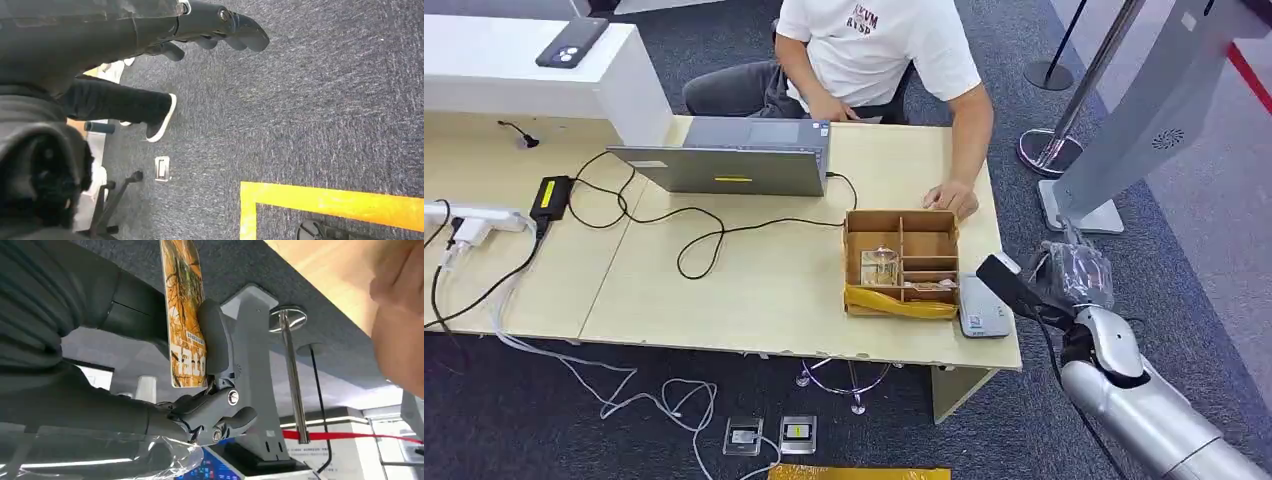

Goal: Pass the card to the sensor for recognition and then transmit it.

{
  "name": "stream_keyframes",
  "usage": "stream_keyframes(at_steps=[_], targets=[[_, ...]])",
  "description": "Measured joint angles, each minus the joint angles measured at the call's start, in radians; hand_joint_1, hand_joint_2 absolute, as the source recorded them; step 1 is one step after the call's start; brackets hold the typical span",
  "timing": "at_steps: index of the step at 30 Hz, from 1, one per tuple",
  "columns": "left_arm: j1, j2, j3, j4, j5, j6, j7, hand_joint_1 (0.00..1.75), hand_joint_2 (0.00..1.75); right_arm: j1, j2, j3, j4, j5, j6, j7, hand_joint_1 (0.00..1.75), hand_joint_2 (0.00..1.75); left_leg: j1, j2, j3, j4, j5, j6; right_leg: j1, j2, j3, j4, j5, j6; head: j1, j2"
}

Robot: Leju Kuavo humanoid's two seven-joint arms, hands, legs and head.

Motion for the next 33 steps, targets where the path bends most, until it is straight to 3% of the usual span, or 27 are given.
stream_keyframes(at_steps=[6,16,33], targets=[[0.000,0.000,0.000,0.000,0.000,0.000,0.000,0.00,0.00,0.015,0.005,-0.005,0.016,0.019,0.013,-0.012,1.75,1.75,0.000,0.000,0.000,0.000,0.000,0.000,0.000,0.000,0.000,0.000,0.000,0.000,0.000,0.000],[-0.001,0.002,-0.003,0.000,0.000,-0.005,0.006,0.00,0.00,0.016,0.078,0.005,0.083,0.058,0.034,-0.049,1.75,1.75,0.000,-0.001,0.000,0.000,0.000,0.000,0.000,0.000,0.000,0.000,0.000,0.000,0.000,0.000],[-0.001,0.003,-0.003,0.000,0.000,-0.008,0.007,0.00,0.00,0.015,0.158,0.021,0.183,0.047,0.050,-0.081,1.75,1.75,0.001,-0.001,0.000,0.000,0.000,0.000,0.000,0.000,0.000,0.000,0.000,-0.001,0.000,0.000]])
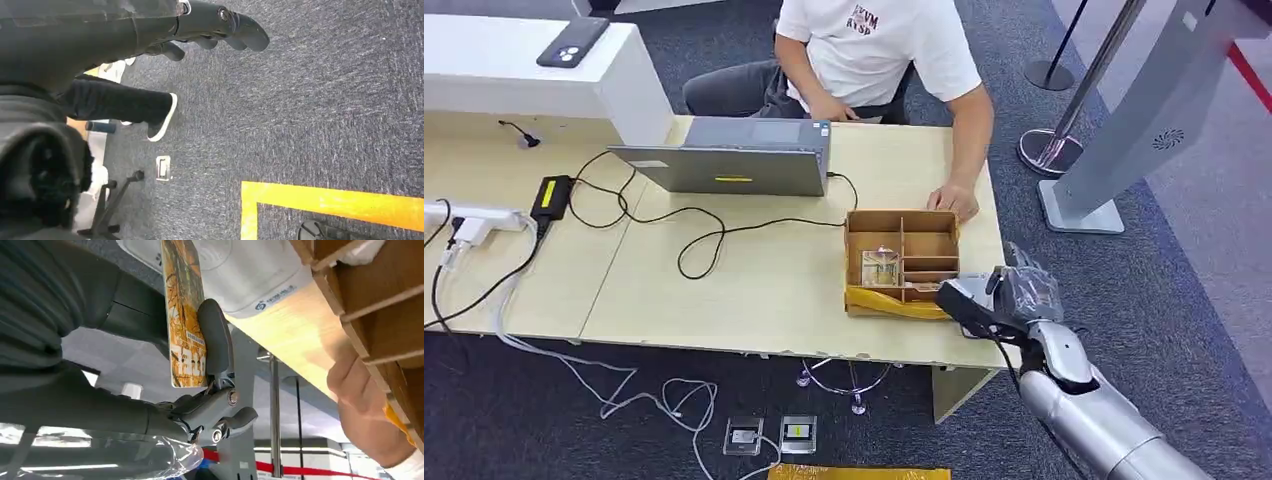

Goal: Pass the card to the sensor for recognition and then transmit it.

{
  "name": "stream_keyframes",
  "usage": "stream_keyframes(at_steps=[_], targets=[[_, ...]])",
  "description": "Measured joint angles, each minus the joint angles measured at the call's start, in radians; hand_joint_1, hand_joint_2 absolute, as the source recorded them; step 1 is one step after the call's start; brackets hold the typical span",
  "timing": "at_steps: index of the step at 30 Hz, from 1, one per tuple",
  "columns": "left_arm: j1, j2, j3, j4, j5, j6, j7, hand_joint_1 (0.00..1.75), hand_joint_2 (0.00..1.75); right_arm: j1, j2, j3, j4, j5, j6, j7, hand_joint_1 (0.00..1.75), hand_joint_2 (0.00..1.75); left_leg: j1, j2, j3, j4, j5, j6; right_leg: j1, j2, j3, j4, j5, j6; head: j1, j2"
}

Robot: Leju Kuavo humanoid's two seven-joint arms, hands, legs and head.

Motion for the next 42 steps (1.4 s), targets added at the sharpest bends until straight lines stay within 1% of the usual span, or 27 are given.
stream_keyframes(at_steps=[5,20,25,28,34,38,42], targets=[[0.000,0.000,0.000,0.000,0.000,0.000,0.000,0.00,0.00,-0.004,0.013,0.001,0.023,-0.003,0.000,-0.006,1.75,1.75,0.000,0.000,0.000,0.000,0.000,0.000,0.000,0.000,0.000,0.000,0.000,0.000,0.000,0.000],[0.000,0.000,0.000,0.000,0.000,0.001,0.000,0.00,0.00,-0.007,0.029,0.002,0.048,-0.019,-0.010,-0.011,1.75,1.75,0.000,0.000,0.001,0.000,0.000,0.000,0.000,0.000,0.001,0.000,0.000,0.000,0.000,0.000],[0.000,0.000,0.000,0.000,0.000,0.000,-0.001,0.00,0.00,-0.008,0.028,0.002,0.051,-0.020,-0.024,-0.002,1.75,1.75,0.000,0.000,0.001,0.000,0.000,0.000,0.000,0.000,0.001,0.000,0.000,0.000,0.000,0.000],[0.001,0.000,0.000,0.000,0.000,-0.001,-0.001,0.00,0.00,-0.015,0.024,0.000,0.051,-0.019,-0.034,0.015,1.75,1.75,0.000,0.000,0.001,0.000,0.000,0.000,0.000,0.000,0.001,0.000,0.000,0.000,0.000,0.000],[0.001,0.000,0.000,0.000,0.000,-0.002,-0.005,0.00,0.00,-0.071,0.003,-0.013,0.022,0.004,-0.055,0.049,1.75,1.75,0.000,0.000,0.001,0.000,0.000,0.000,0.000,0.000,0.001,0.000,0.000,0.000,0.000,0.000],[0.001,0.000,-0.001,0.000,0.000,-0.001,-0.011,0.00,0.00,-0.136,-0.016,-0.034,-0.017,0.032,-0.057,0.067,1.75,1.75,0.000,0.000,0.001,0.000,0.000,0.000,0.000,0.000,0.001,0.000,0.000,0.000,0.000,0.000],[0.001,-0.001,-0.002,0.000,0.000,-0.001,-0.015,0.00,0.00,-0.213,-0.033,-0.051,-0.045,0.038,-0.041,0.082,1.75,1.75,0.000,0.000,0.001,0.000,0.000,0.000,0.000,0.000,0.000,0.000,0.000,0.000,0.000,0.000]])
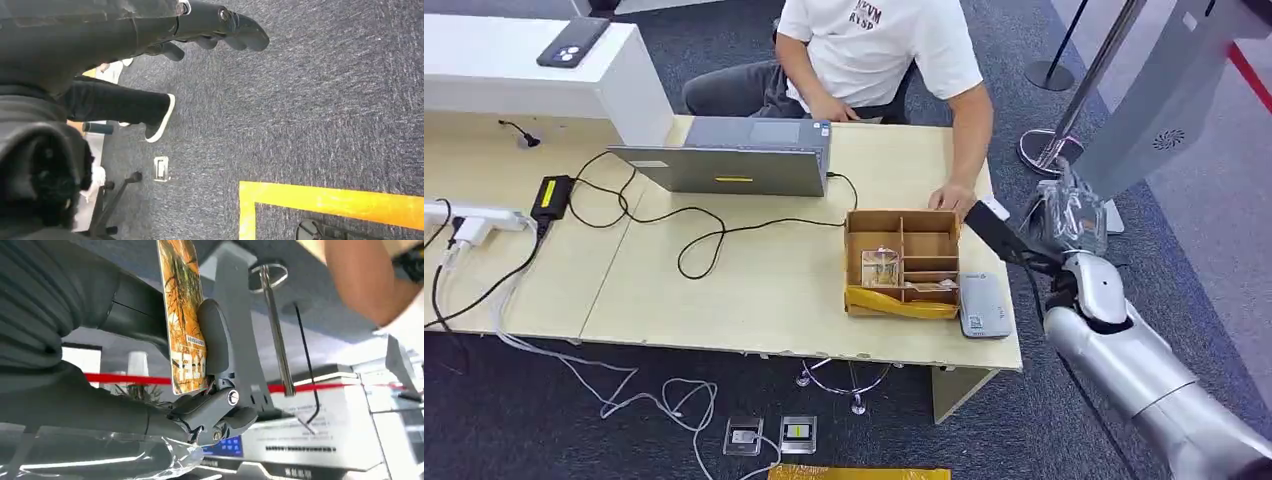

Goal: Pass the card to the sensor for recognition and then transmit it.

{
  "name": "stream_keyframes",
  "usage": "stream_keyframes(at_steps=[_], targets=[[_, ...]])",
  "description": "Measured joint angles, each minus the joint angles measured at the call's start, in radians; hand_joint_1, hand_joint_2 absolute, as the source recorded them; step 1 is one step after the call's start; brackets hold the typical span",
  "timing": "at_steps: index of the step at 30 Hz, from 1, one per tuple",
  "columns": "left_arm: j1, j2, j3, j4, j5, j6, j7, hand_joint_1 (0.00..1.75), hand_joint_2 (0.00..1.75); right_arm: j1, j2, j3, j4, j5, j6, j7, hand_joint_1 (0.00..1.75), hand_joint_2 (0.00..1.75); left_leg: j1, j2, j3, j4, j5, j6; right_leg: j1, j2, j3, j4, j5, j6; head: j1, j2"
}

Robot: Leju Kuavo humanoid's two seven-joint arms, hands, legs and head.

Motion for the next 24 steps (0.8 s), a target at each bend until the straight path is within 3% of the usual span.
stream_keyframes(at_steps=[9,18,24], targets=[[0.000,-0.001,-0.021,0.000,0.000,0.000,-0.011,0.00,0.00,-0.169,0.002,0.012,-0.006,0.032,0.106,0.013,1.75,1.75,0.000,0.000,-0.001,0.000,0.000,0.000,0.000,0.000,0.000,0.000,0.000,0.000,0.000,0.000],[-0.007,0.000,-0.048,0.000,0.000,-0.001,-0.011,0.00,0.00,-0.282,0.119,0.088,0.133,0.029,0.113,-0.032,1.75,1.75,0.001,-0.001,-0.001,0.000,0.000,-0.001,0.001,0.000,0.000,0.001,0.000,0.000,0.000,0.000],[-0.010,0.000,-0.068,0.000,0.000,-0.001,-0.005,0.00,0.00,-0.307,0.162,0.110,0.229,-0.003,0.100,-0.037,1.75,1.75,0.001,-0.002,-0.001,0.000,0.001,0.000,0.001,-0.002,0.000,0.000,0.000,0.000,0.000,0.000]])
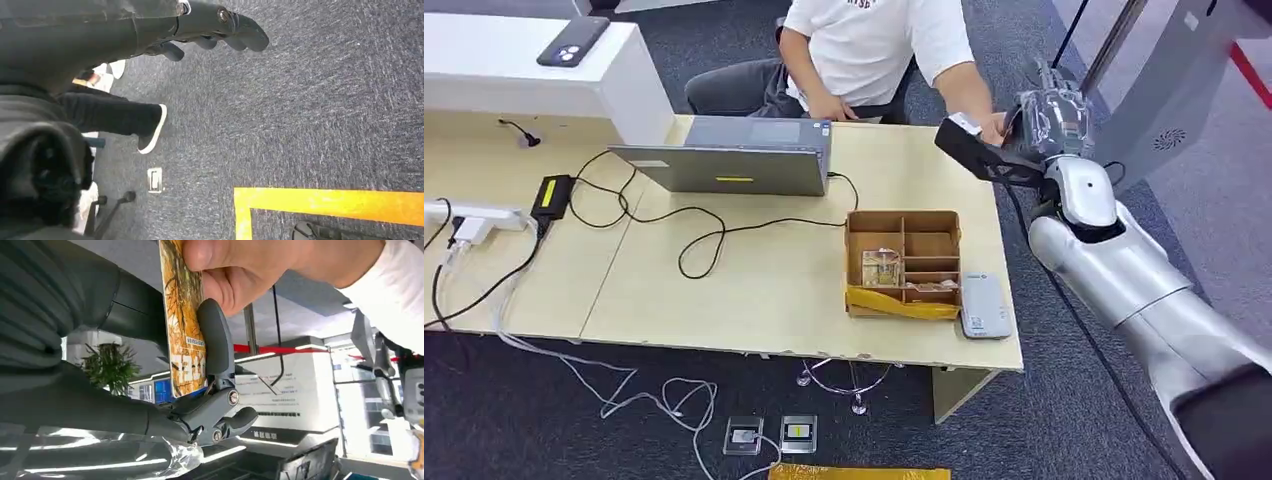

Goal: Pass the card to the sensor for recognition and then transmit it.

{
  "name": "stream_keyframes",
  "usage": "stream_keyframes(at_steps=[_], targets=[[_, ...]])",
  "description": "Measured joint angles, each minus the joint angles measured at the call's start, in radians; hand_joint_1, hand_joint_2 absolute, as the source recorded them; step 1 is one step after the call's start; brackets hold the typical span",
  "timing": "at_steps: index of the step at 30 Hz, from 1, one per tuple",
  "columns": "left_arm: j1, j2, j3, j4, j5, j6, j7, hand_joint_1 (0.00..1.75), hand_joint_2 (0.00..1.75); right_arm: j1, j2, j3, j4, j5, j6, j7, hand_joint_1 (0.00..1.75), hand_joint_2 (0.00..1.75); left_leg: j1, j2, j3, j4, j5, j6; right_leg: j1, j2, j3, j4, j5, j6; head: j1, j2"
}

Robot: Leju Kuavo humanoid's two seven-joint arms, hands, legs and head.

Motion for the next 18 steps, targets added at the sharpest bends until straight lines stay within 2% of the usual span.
stream_keyframes(at_steps=[2,3,4,5,9,14,15,17,18], targets=[[-0.002,-0.001,-0.008,0.000,0.000,-0.001,0.005,0.00,0.00,-0.001,0.006,0.005,0.026,-0.004,-0.003,-0.003,1.71,1.75,0.000,-0.001,0.000,0.000,0.000,0.000,0.000,0.000,0.000,0.000,0.000,0.000,0.000,0.000],[-0.002,-0.002,-0.012,0.000,0.000,-0.001,0.010,0.00,0.00,0.000,0.008,0.008,0.038,-0.007,-0.005,-0.004,0.56,1.75,0.000,-0.001,0.000,0.000,0.000,0.000,0.000,0.000,0.000,0.000,0.000,0.000,0.000,0.000],[-0.002,-0.002,-0.016,0.000,0.000,-0.003,0.015,0.00,0.00,0.000,0.008,0.010,0.049,-0.009,-0.007,-0.006,0.56,1.75,0.000,-0.001,0.000,0.000,0.000,0.000,0.000,0.000,0.000,0.000,0.000,0.000,0.000,0.000],[-0.002,-0.003,-0.025,0.000,0.000,-0.004,0.020,0.00,0.00,0.000,0.009,0.012,0.064,-0.010,-0.009,-0.006,0.00,1.75,0.000,-0.001,0.000,0.000,0.000,0.000,0.000,0.000,0.000,0.000,0.000,0.000,0.000,0.000],[-0.002,-0.005,-0.038,0.000,0.000,-0.011,0.033,0.00,0.00,0.007,0.008,0.021,0.096,-0.008,-0.023,-0.002,0.00,1.75,0.000,0.000,0.001,0.000,0.000,0.000,0.000,0.000,0.000,0.000,0.000,0.000,0.000,0.000],[-0.002,-0.010,-0.060,0.000,0.000,-0.011,0.034,0.00,0.00,0.022,0.003,0.023,0.118,-0.041,-0.081,-0.005,0.00,1.75,0.000,0.000,0.001,0.000,0.000,0.000,0.000,0.000,-0.001,0.000,0.000,0.000,0.000,0.000],[-0.002,-0.010,-0.061,0.000,0.000,-0.011,0.034,0.00,0.00,0.025,0.002,0.023,0.120,-0.047,-0.088,-0.008,0.00,0.00,0.000,0.001,0.001,0.000,0.000,0.000,0.000,0.001,-0.001,0.000,0.000,0.000,0.000,0.000],[-0.002,-0.010,-0.064,0.000,0.000,-0.010,0.034,0.00,0.00,0.037,-0.005,0.017,0.121,-0.083,-0.132,-0.034,0.00,0.00,0.000,0.000,0.001,0.000,0.000,0.000,0.000,0.001,0.000,0.000,0.000,0.000,0.000,0.000],[-0.002,-0.010,-0.066,0.000,0.000,-0.010,0.034,0.00,0.00,0.049,-0.008,0.007,0.117,-0.112,-0.162,-0.055,0.00,1.75,0.000,0.000,0.001,0.000,0.000,0.000,0.000,0.001,0.000,0.000,0.000,0.000,0.000,0.000]])
